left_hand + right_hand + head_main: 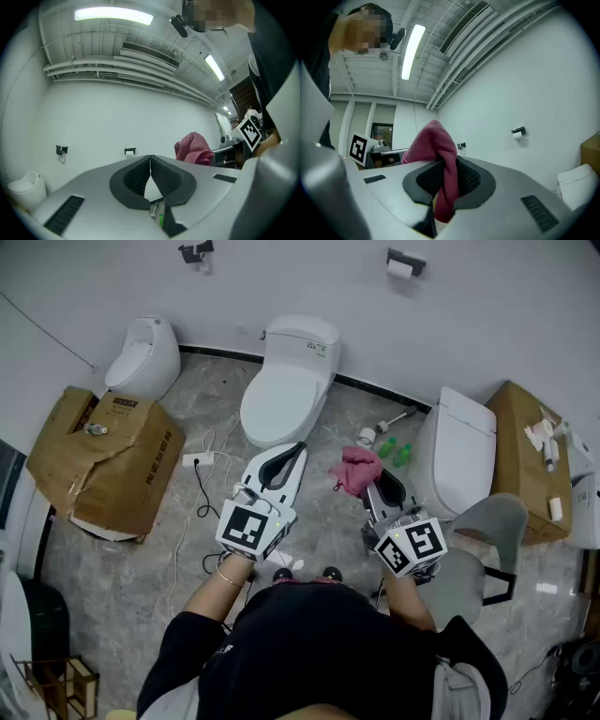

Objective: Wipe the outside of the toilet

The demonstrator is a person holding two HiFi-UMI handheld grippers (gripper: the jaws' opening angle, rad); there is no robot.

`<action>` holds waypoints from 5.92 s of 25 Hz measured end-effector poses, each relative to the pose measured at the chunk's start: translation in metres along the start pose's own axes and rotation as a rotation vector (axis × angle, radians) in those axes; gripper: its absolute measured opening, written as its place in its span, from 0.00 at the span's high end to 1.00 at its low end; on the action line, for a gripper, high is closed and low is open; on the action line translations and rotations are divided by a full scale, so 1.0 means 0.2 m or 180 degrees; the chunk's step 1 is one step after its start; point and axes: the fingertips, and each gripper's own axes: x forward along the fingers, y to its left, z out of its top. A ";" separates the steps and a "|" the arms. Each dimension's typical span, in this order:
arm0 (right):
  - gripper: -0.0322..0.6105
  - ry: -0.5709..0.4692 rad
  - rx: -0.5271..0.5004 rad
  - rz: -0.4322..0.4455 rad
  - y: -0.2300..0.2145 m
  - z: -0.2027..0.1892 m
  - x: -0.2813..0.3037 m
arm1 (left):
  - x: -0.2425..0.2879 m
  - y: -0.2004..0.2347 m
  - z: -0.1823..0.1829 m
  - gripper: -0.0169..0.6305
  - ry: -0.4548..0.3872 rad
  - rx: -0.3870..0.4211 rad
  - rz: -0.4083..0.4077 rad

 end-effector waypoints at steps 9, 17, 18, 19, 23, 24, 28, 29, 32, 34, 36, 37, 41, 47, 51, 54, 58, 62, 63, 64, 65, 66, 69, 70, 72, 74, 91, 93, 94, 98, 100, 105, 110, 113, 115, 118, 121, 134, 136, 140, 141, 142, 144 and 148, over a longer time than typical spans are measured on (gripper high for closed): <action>0.86 -0.0033 0.0022 -0.0047 0.00 0.00 0.01 | 0.00 0.00 0.01 0.96 -0.0018 -0.0015 -0.0052; 0.86 -0.0046 0.0064 -0.0095 0.03 0.00 0.03 | -0.05 0.05 0.01 0.96 -0.0039 -0.0039 -0.0045; 0.86 -0.0049 0.0063 -0.0099 0.03 -0.01 0.03 | -0.06 0.06 0.01 0.96 -0.0036 -0.0039 -0.0042; 0.86 -0.0053 0.0062 -0.0099 0.04 -0.01 0.04 | -0.07 0.07 0.00 0.96 -0.0032 -0.0038 -0.0041; 0.86 -0.0061 0.0073 -0.0071 0.11 -0.02 0.10 | -0.14 0.14 0.00 0.96 -0.0011 -0.0028 -0.0028; 0.86 -0.0060 0.0074 -0.0066 0.14 -0.03 0.12 | -0.16 0.17 -0.01 0.96 -0.0010 -0.0025 -0.0020; 0.86 -0.0048 0.0056 -0.0050 0.23 -0.06 0.18 | -0.25 0.26 0.00 0.96 -0.0043 -0.0006 0.0025; 0.86 -0.0046 0.0045 -0.0047 0.26 -0.06 0.20 | -0.27 0.28 0.01 0.96 -0.0052 -0.0003 0.0035; 0.86 -0.0059 -0.0002 -0.0048 0.33 -0.07 0.24 | -0.34 0.33 0.00 0.96 -0.0078 -0.0007 0.0040; 0.86 -0.0084 -0.0030 -0.0058 0.38 -0.07 0.26 | -0.39 0.36 0.00 0.96 -0.0095 -0.0007 0.0030; 0.86 -0.0108 -0.0044 -0.0054 0.43 -0.07 0.30 | -0.42 0.40 -0.01 0.96 -0.0113 -0.0023 0.0028; 0.85 -0.0112 -0.0052 -0.0048 0.46 -0.07 0.31 | -0.44 0.42 -0.01 0.96 -0.0120 -0.0035 0.0028; 0.86 -0.0067 -0.0127 -0.0038 0.51 -0.07 0.34 | -0.45 0.45 -0.02 0.96 -0.0167 -0.0101 0.0002; 0.86 -0.0085 -0.0165 -0.0029 0.44 -0.05 0.37 | -0.34 0.44 -0.04 0.96 -0.0168 -0.0148 -0.0056; 0.86 -0.0094 -0.0102 -0.0002 0.35 -0.08 0.46 | -0.26 0.50 -0.07 0.96 -0.0102 -0.0095 -0.0028; 0.85 -0.0101 -0.0080 0.0032 0.26 -0.08 0.56 | -0.19 0.60 -0.08 0.96 -0.0057 -0.0048 0.0066; 0.85 -0.0128 -0.0057 0.0128 0.14 -0.06 0.70 | -0.08 0.74 -0.07 0.96 -0.0064 -0.0010 0.0215; 0.86 -0.0146 -0.0064 0.0196 0.01 -0.04 0.83 | 0.07 0.81 -0.06 0.96 -0.0093 -0.0055 0.0269; 0.86 -0.0152 -0.0055 0.0210 -0.02 -0.03 0.85 | 0.11 0.81 -0.07 0.96 -0.0084 -0.0049 0.0262; 0.85 -0.0155 -0.0041 0.0225 -0.05 -0.03 0.88 | 0.14 0.82 -0.08 0.96 -0.0065 -0.0029 0.0260; 0.86 -0.0154 -0.0024 0.0243 -0.08 -0.04 0.90 | 0.17 0.83 -0.09 0.96 -0.0042 -0.0006 0.0268; 0.85 -0.0147 -0.0005 0.0261 -0.10 -0.05 0.92 | 0.20 0.84 -0.09 0.96 -0.0020 0.0012 0.0286; 0.86 -0.0110 0.0049 0.0297 -0.18 -0.08 0.99 | 0.26 0.90 -0.11 0.96 0.0035 0.0047 0.0366; 0.85 -0.0099 0.0066 0.0304 -0.21 -0.09 1.01 | 0.28 0.91 -0.11 0.96 0.0048 0.0044 0.0388; 0.86 -0.0087 0.0102 0.0323 -0.26 -0.11 1.05 | 0.34 0.93 -0.13 0.96 0.0059 0.0018 0.0406; 0.85 -0.0083 0.0148 0.0358 -0.30 -0.12 1.08 | 0.39 0.94 -0.15 0.96 0.0073 0.0020 0.0420; 0.85 -0.0069 0.0246 0.0529 -0.33 -0.16 1.21 | 0.40 1.06 -0.22 0.96 0.0164 0.0038 0.0642; 0.85 -0.0080 0.0225 0.0462 -0.35 -0.15 1.20 | 0.42 1.07 -0.21 0.96 0.0129 0.0011 0.0597; 0.86 -0.0084 0.0213 0.0427 -0.37 -0.14 1.21 | 0.44 1.08 -0.21 0.96 0.0109 0.0001 0.0569; 0.86 -0.0094 0.0182 0.0336 -0.40 -0.12 1.24 | 0.51 1.11 -0.20 0.96 0.0033 -0.0041 0.0458; 0.85 -0.0102 0.0177 0.0308 -0.41 -0.11 1.27 | 0.54 1.12 -0.20 0.96 0.0039 -0.0014 0.0401; 0.86 -0.0084 0.0172 0.0255 -0.36 -0.13 1.40 | 0.55 1.23 -0.21 0.96 0.0045 -0.0006 0.0308; 0.86 -0.0105 0.0153 0.0235 -0.30 -0.12 1.56 | 0.52 1.42 -0.23 0.96 0.0031 -0.0054 0.0305; 0.85 -0.0088 0.0134 0.0177 -0.28 -0.14 1.65 | 0.52 1.53 -0.25 0.96 0.0026 -0.0062 0.0279; 0.86 -0.0091 0.0129 0.0129 -0.27 -0.15 1.70 | 0.51 1.61 -0.26 0.96 -0.0010 -0.0104 0.0285; 0.85 -0.0105 0.0123 0.0116 -0.24 -0.16 1.81 | 0.49 1.74 -0.26 0.96 -0.0019 -0.0078 0.0298; 0.86 -0.0102 0.0130 0.0145 -0.19 -0.17 1.91 | 0.45 1.85 -0.27 0.96 0.0007 -0.0038 0.0329; 0.86 -0.0055 0.0101 0.0076 0.06 -0.25 2.26 | 0.31 2.29 -0.32 0.96 0.0017 -0.0114 0.0290; 0.86 -0.0047 0.0080 0.0005 0.07 -0.27 2.29 | 0.29 2.32 -0.34 0.96 0.0048 -0.0139 0.0255; 0.86 -0.0011 0.0096 -0.0076 0.07 -0.29 2.31 | 0.31 2.38 -0.38 0.96 0.0125 -0.0247 0.0224; 0.85 0.0001 0.0102 -0.0091 0.06 -0.30 2.32 | 0.33 2.39 -0.38 0.96 0.0101 -0.0262 0.0198; 0.86 0.0003 0.0098 -0.0114 0.05 -0.30 2.32 | 0.35 2.39 -0.38 0.96 0.0062 -0.0259 0.0165; 0.86 -0.0032 0.0052 -0.0181 0.02 -0.28 2.33 | 0.39 2.40 -0.38 0.96 0.0036 -0.0228 0.0125; 0.85 -0.0089 0.0009 -0.0242 -0.09 -0.27 2.40 | 0.48 2.46 -0.39 0.96 0.0004 -0.0216 0.0115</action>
